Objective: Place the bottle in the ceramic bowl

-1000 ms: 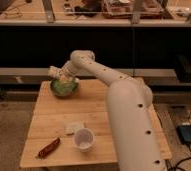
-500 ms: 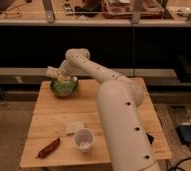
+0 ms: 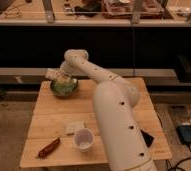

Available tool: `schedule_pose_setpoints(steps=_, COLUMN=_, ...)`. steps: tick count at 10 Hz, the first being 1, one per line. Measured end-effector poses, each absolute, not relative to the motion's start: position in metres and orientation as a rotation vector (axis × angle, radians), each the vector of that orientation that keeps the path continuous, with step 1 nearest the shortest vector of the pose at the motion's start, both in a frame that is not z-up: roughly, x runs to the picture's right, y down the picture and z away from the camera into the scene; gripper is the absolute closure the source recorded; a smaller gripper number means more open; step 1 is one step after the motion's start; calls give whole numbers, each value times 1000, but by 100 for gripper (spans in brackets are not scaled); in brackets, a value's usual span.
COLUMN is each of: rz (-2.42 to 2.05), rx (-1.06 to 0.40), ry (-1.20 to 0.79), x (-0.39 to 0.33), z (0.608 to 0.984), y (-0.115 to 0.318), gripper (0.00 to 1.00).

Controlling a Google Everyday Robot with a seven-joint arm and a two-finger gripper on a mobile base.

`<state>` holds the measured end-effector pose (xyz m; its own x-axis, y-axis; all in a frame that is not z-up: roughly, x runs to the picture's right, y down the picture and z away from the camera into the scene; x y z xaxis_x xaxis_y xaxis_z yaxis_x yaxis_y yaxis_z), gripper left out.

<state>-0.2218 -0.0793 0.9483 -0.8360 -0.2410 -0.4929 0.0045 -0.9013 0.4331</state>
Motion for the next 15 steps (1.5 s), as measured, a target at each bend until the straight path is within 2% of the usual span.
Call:
schedule_pose_setpoints(steps=2, rz=-2812, rx=827, ry=-664, x=-220, z=954, y=-74, gripper=96)
schedule_pose_setpoints(steps=3, rz=-2806, rx=815, ry=-676, x=-219, z=958, y=-72, gripper=87)
schedule_pose_setpoints(steps=4, rz=-2801, rx=798, ry=-692, x=-218, z=962, y=-70, gripper=73)
schedule_pose_setpoints(steps=5, rz=-2800, rx=791, ry=-700, x=-218, z=964, y=-69, gripper=65)
schedule_pose_setpoints(steps=8, rz=-2771, rx=804, ry=-720, x=-222, z=964, y=-72, gripper=32)
schedule_pose_setpoints(steps=9, rz=-2755, rx=826, ry=-727, x=-224, z=961, y=-73, gripper=26)
schedule_pose_setpoints(steps=10, rz=-2751, rx=828, ry=-728, x=-222, z=961, y=-73, gripper=24)
schedule_pose_setpoints(steps=15, rz=-2753, rx=830, ry=-730, x=-224, z=961, y=-73, gripper=24)
